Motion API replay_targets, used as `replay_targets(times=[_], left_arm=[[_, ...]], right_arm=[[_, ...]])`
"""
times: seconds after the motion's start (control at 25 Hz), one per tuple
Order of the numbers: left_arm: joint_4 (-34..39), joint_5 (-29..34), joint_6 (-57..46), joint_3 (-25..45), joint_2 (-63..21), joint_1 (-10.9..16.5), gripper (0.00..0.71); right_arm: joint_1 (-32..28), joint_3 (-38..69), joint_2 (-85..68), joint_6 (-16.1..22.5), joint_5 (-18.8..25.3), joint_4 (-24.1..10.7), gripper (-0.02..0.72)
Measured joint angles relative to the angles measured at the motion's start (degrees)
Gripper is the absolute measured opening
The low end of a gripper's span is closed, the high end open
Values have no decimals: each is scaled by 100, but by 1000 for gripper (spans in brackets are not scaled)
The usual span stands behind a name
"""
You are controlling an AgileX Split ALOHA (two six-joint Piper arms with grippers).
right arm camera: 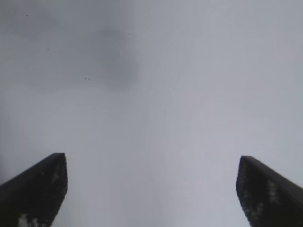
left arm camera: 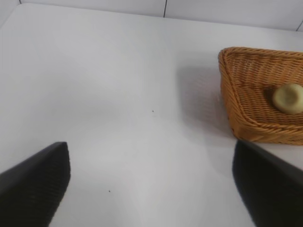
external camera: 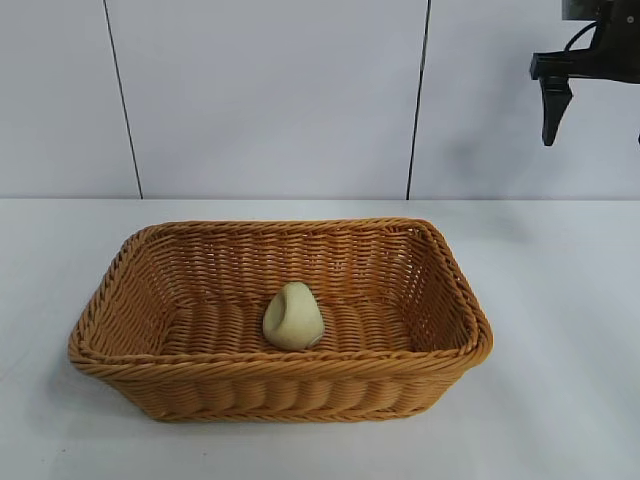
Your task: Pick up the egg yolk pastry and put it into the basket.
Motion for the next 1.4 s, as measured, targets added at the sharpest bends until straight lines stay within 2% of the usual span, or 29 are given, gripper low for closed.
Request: replay_targets(times=[0.2,0.56,0.72,0.84,1.04,1.16,1.4], left_arm=[[0,0,0,0,0,0,668],[0,5,0,0,0,0,668],[0,5,0,0,0,0,668],[0,5,0,0,0,0,668],[0,5,0,0,0,0,668],[0,5,0,0,0,0,668],[0,5,0,0,0,0,668]], right_arm=[[5,1065,-720,-24,-9,20,695],[5,4588,-3656,-173,6,47,695],[5,5774,-4993,-412,12,47,695],[5,6489,-6054,-492,-82,47,695],[5,7576,-7803,-572,-546,132,695],[5,8201,-8954,-680,-678,230,695],[5,8485,-11145,-723,-1021,389,695]])
